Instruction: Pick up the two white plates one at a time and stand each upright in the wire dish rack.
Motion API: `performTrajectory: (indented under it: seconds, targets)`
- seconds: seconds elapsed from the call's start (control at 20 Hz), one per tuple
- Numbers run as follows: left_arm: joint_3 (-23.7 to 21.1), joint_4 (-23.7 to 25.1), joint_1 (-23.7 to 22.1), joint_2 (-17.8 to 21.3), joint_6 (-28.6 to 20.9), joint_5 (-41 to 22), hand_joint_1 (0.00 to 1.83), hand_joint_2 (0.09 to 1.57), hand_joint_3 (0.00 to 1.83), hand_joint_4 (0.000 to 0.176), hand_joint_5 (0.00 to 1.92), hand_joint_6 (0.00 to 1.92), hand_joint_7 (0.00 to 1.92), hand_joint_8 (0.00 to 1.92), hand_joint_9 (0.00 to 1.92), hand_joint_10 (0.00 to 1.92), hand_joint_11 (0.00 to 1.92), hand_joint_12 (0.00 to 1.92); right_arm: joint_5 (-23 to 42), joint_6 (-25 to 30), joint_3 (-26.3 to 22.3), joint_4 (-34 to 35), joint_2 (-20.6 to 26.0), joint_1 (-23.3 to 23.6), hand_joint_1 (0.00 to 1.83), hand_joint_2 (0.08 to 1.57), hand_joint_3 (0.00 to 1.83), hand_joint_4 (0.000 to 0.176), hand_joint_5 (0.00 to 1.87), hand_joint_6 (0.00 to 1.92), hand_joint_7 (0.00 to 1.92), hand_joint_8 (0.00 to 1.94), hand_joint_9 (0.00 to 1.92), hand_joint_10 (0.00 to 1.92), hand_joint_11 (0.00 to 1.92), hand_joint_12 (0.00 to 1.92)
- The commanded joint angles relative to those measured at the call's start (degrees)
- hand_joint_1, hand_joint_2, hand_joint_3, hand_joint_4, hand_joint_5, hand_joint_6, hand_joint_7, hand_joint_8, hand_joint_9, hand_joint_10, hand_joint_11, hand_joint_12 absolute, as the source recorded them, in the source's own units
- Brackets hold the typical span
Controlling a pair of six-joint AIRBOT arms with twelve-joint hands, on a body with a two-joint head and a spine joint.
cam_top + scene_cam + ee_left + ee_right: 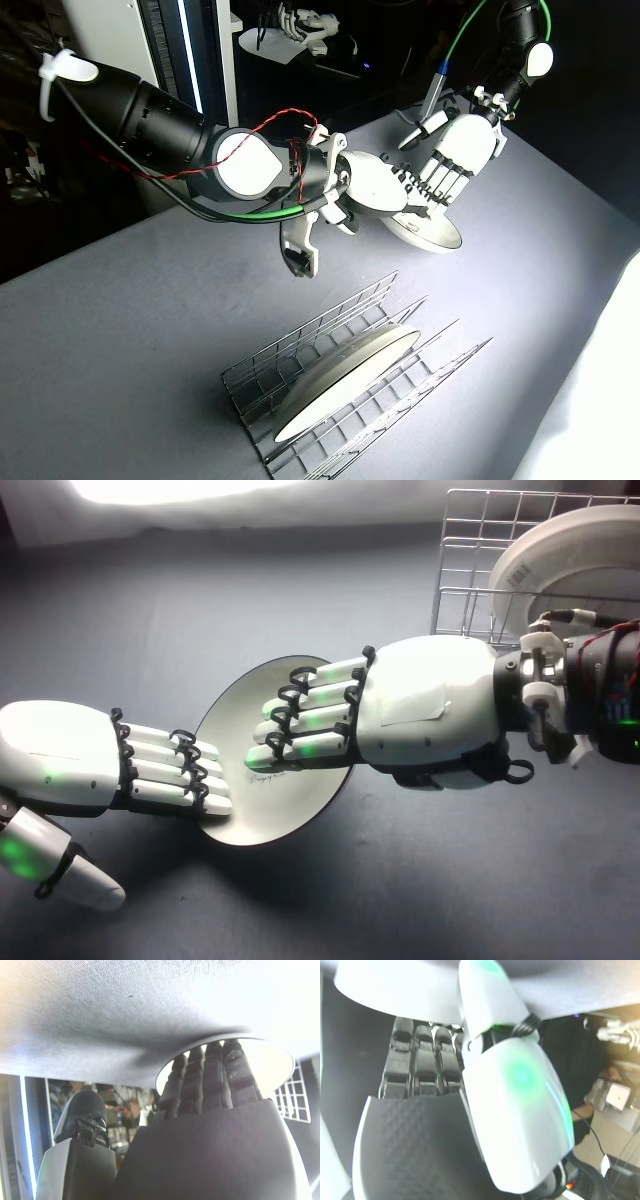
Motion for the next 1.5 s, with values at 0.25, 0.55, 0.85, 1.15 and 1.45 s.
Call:
performTrajectory:
  seconds: [0.25,0.55,0.85,1.15,1.45]
  targets:
    - [0.0,2.6,0.7,-0.6,-0.5,0.1,0.00,1.25,0.00,0.000,0.11,0.01,0.10,0.01,0.05,0.01,0.01,0.01,3.4,-0.3,3.3,1.9,-2.1,-0.1,1.53,1.17,0.01,0.000,0.00,0.00,0.00,0.00,0.00,0.00,0.00,0.41]
    - [0.0,2.5,0.7,-0.6,-0.5,0.1,0.00,1.25,0.00,0.000,0.11,0.00,0.10,0.01,0.06,0.01,0.02,0.01,3.4,-0.5,7.3,1.9,-5.6,-1.3,1.53,1.17,0.00,0.000,0.03,0.00,0.00,0.00,0.00,0.00,0.00,0.48]
    - [0.0,2.5,0.7,-0.6,-0.5,0.1,0.00,1.25,0.00,0.000,0.12,0.00,0.10,0.00,0.06,0.00,0.01,0.01,3.4,-0.6,12.1,1.8,-9.5,-1.7,1.51,1.18,0.00,0.000,0.03,0.00,0.00,0.00,0.00,0.00,0.00,0.47]
    - [0.0,2.5,0.6,-0.6,-0.5,0.1,0.00,1.25,0.00,0.000,0.11,0.00,0.10,0.00,0.06,0.00,0.02,0.01,3.4,-0.7,14.0,1.8,-11.5,-1.0,1.54,1.17,0.00,0.000,0.08,0.01,0.00,0.00,0.01,0.00,0.00,0.55]
    - [0.1,2.5,0.6,-0.6,-0.5,0.1,0.00,1.25,0.00,0.000,0.12,0.00,0.11,0.00,0.07,0.00,0.02,0.01,2.3,-0.7,14.7,1.8,-12.9,-0.9,1.56,1.17,0.00,0.000,0.08,0.00,0.00,0.00,0.03,0.01,0.00,0.48]
